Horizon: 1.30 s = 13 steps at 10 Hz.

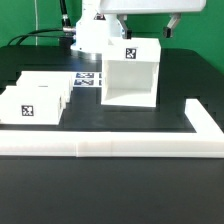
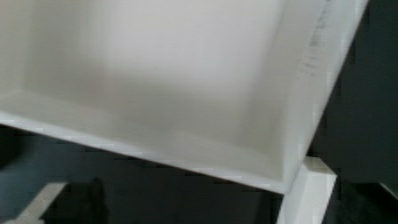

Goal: Assemble drawer

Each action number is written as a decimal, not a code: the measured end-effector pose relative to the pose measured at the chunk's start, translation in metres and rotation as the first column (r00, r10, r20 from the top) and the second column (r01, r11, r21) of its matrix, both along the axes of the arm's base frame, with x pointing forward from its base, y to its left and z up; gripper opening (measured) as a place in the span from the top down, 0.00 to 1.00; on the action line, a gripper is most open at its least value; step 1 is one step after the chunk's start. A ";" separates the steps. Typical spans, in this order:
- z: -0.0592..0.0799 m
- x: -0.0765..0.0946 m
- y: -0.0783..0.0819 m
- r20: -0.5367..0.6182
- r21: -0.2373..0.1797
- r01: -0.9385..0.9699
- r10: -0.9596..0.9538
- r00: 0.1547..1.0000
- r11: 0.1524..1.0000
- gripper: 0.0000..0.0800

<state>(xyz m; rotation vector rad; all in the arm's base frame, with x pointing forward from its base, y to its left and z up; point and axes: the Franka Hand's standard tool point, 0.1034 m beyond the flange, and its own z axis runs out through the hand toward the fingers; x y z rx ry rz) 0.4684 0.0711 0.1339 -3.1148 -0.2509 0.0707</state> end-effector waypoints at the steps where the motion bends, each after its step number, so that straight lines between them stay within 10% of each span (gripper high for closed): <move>1: 0.000 0.000 0.000 0.000 0.000 0.000 0.000 1.000 1.000 0.19; 12: -0.038 -0.056 0.027 0.012 -0.003 0.177 -0.177 0.984 0.984 0.19; 13: -0.037 -0.055 0.027 0.015 -0.002 0.177 -0.177 0.984 0.984 0.35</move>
Offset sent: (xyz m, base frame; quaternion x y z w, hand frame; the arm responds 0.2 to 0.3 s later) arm -0.0515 0.0227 -0.0150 -0.0094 0.0228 0.1696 0.9852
